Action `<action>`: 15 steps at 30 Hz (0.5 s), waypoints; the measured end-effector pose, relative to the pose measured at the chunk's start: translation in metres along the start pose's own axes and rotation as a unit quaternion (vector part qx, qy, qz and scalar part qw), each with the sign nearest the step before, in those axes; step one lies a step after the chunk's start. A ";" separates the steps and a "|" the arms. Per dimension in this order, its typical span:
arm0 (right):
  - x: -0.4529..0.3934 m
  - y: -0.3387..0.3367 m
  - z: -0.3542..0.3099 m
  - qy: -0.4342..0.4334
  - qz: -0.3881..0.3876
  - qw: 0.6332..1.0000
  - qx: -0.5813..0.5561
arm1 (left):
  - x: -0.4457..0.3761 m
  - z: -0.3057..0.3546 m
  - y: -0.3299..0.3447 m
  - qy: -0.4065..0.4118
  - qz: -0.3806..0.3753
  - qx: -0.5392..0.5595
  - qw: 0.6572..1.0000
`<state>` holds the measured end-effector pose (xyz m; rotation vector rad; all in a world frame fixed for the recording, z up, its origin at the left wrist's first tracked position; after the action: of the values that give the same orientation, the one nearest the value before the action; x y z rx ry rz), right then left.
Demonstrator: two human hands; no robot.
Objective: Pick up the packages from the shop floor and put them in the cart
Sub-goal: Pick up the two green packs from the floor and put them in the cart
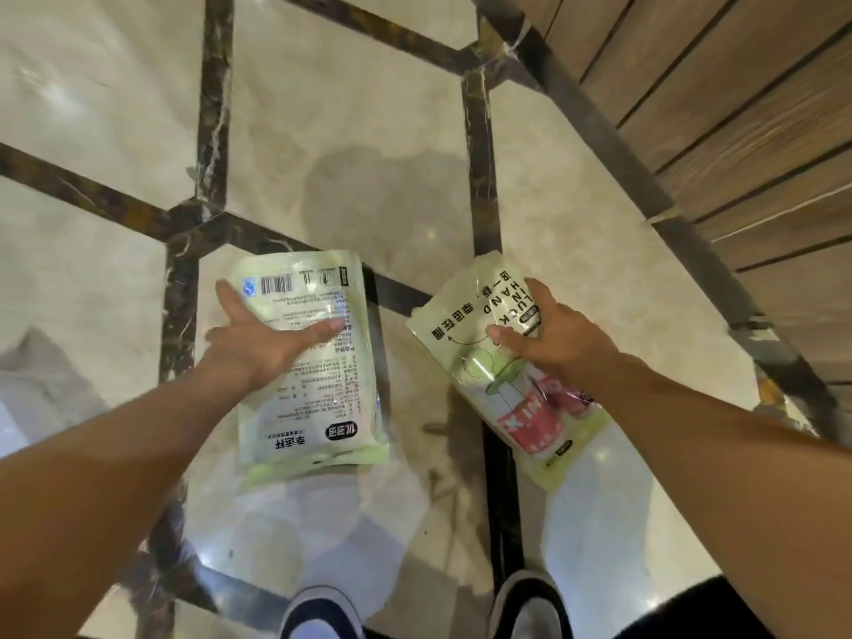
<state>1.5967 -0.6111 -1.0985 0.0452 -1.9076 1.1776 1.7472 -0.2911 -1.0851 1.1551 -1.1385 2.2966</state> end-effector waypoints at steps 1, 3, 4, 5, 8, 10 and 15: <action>-0.003 0.002 -0.004 0.001 0.001 1.000 -0.017 | -0.002 -0.003 0.002 -0.014 -0.023 0.031 0.999; -0.008 0.004 -0.014 0.006 0.014 0.999 -0.041 | -0.009 -0.007 0.005 -0.018 -0.035 0.085 0.996; -0.010 0.006 -0.018 0.011 0.016 0.999 -0.047 | -0.010 -0.006 0.006 -0.011 -0.030 0.095 0.995; -0.010 0.009 -0.023 0.014 0.016 0.998 -0.053 | -0.010 -0.004 0.007 -0.001 -0.020 0.098 0.995; -0.008 0.013 -0.034 0.024 0.006 0.998 -0.062 | -0.011 0.001 0.009 0.002 -0.002 0.122 0.992; -0.009 0.009 -0.040 0.029 0.000 0.998 -0.056 | -0.012 -0.002 0.007 -0.026 -0.012 0.154 0.988; -0.014 0.001 -0.041 0.040 -0.006 0.995 -0.090 | -0.021 -0.002 0.000 0.026 -0.028 0.155 0.987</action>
<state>1.6314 -0.5860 -1.1015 -0.0861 -1.9324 0.9799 1.7593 -0.2880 -1.1021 1.2066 -0.7358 2.5057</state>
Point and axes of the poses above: each hand's wrist, its own x-axis away from the middle knuckle, its own y-axis out of the palm, z = x × y, the point moved 6 cm from there along -x, towards the middle knuckle, and after that the axes turned 12 degrees about x, right-handed, at the moved point
